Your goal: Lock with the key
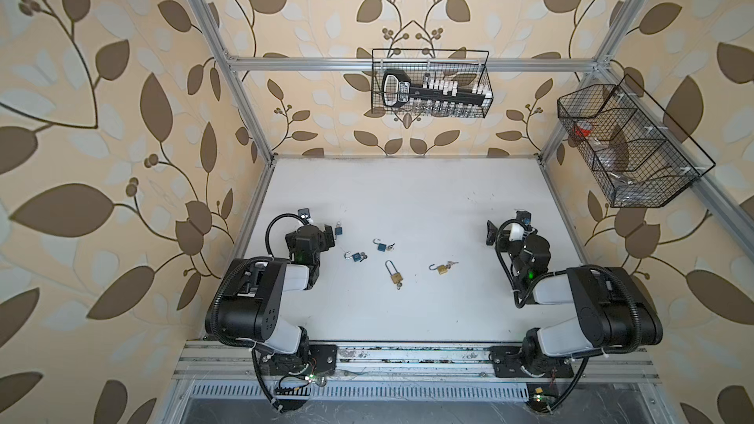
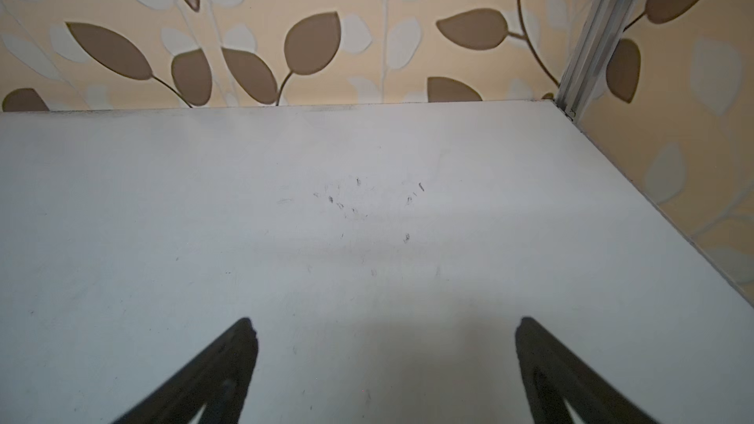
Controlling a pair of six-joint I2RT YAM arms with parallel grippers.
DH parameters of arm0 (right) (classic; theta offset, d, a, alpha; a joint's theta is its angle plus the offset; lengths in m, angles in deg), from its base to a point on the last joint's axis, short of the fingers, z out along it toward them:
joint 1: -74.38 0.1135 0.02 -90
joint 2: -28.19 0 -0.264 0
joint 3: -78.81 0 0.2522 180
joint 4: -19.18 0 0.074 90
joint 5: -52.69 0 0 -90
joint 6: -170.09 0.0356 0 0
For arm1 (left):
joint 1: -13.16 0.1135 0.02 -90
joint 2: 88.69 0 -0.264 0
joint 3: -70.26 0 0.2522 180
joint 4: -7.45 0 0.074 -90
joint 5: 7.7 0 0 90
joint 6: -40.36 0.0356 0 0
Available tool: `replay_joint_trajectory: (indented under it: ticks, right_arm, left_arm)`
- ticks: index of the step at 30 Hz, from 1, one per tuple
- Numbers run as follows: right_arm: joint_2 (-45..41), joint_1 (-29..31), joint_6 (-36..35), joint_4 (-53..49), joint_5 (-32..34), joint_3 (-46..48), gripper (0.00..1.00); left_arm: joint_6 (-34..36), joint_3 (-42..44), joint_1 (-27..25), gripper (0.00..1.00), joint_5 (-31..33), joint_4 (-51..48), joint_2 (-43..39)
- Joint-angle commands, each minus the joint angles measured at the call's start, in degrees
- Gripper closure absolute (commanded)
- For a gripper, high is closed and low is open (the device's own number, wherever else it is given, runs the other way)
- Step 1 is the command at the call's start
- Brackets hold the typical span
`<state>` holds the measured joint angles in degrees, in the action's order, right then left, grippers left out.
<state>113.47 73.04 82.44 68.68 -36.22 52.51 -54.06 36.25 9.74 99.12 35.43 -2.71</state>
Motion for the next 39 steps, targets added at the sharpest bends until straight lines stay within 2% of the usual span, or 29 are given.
replay_joint_trajectory:
  ticks: [1, 25, 28, 30, 33, 36, 37, 39]
  right_arm:
    - [0.59, 0.12, 0.11, 1.43, 0.3, -1.0, 0.01]
    - [0.51, -0.2, 0.55, 1.44, -0.03, -0.93, 0.0]
    - [-1.03, 2.33, -0.35, 2.13, 6.14, -0.23, 0.01]
    - [-4.42, 4.6, -1.85, 2.88, 9.27, 1.47, 0.01]
    - [-8.88, 9.56, -6.3, -1.88, 12.22, 0.67, 0.01]
    - [-12.38, 14.61, -10.95, -6.92, 14.28, -1.65, 0.01]
    - [-13.44, 15.86, -11.0, -7.87, 14.64, -2.25, 0.01]
    - [-16.25, 16.16, -4.84, -6.76, 10.79, -2.65, 0.01]
  left_arm:
    - [0.64, -1.01, -0.2, 0.01, 1.01, 2.28, -0.23]
    - [0.83, -0.43, -0.25, 0.01, 0.7, 2.76, -0.71]
    - [4.76, 0.69, -1.88, 0.01, -3.54, 3.99, -2.37]
    - [5.71, 4.09, -3.61, 0.01, 0.09, 7.27, -7.08]
    - [4.43, 0.16, -7.96, 0.01, 6.58, -8.67, -16.1]
    - [2.25, -2.74, -12.2, 0.01, 12.21, -17.84, -22.6]
    - [-2.5, -3.68, -13.23, 0.01, 16.28, -21.82, -24.79]
    - [-19.22, -7.96, -13.72, 0.01, 24.15, -36.65, -29.0]
